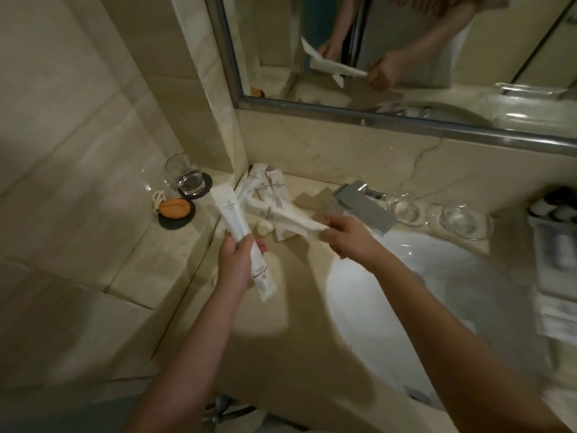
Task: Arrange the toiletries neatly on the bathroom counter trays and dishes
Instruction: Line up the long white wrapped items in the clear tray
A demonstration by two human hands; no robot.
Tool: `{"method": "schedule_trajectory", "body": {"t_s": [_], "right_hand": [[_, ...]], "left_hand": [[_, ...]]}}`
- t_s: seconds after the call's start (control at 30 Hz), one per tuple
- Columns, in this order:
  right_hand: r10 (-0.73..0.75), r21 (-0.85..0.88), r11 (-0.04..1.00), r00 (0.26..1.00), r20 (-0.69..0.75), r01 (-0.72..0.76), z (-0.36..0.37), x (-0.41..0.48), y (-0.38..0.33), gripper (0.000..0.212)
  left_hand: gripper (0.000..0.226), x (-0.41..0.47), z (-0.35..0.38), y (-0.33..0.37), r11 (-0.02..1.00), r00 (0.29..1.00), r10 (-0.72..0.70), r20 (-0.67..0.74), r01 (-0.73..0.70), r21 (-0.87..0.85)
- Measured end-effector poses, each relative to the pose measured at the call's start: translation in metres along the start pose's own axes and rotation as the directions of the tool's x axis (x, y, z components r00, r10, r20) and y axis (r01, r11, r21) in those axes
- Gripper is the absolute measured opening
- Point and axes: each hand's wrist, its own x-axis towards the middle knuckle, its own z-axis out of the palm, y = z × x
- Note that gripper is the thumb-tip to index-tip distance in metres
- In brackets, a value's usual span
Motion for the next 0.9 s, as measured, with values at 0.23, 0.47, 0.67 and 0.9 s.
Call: {"method": "schedule_trajectory", "body": {"t_s": [0.23,0.47,0.67,0.9], "right_hand": [[0.089,0.287,0.956,0.992,-0.088,-0.061,-0.055,-0.089,0.053,0.021],[0.182,0.391,0.913,0.974,-0.132,-0.118,-0.106,-0.157,0.112,0.028],[0.213,0.098,0.977,0.904,-0.37,-0.19,-0.151,-0.2,0.146,0.035],[0.046,-0.358,0.883,0.815,-0.578,-0.304,-0.176,-0.206,0.179,0.039]], "left_hand": [[0.019,-0.04,0.064,0.009,0.995,0.99,0.103,0.094,-0.102,-0.022],[0.01,-0.078,0.141,0.017,0.973,0.909,0.074,0.411,-0.157,0.172],[0.017,-0.115,0.216,0.003,0.9,0.874,0.101,0.476,-0.284,0.331],[0.02,-0.177,0.291,-0.031,0.935,0.89,0.108,0.443,-0.242,0.258]]}}
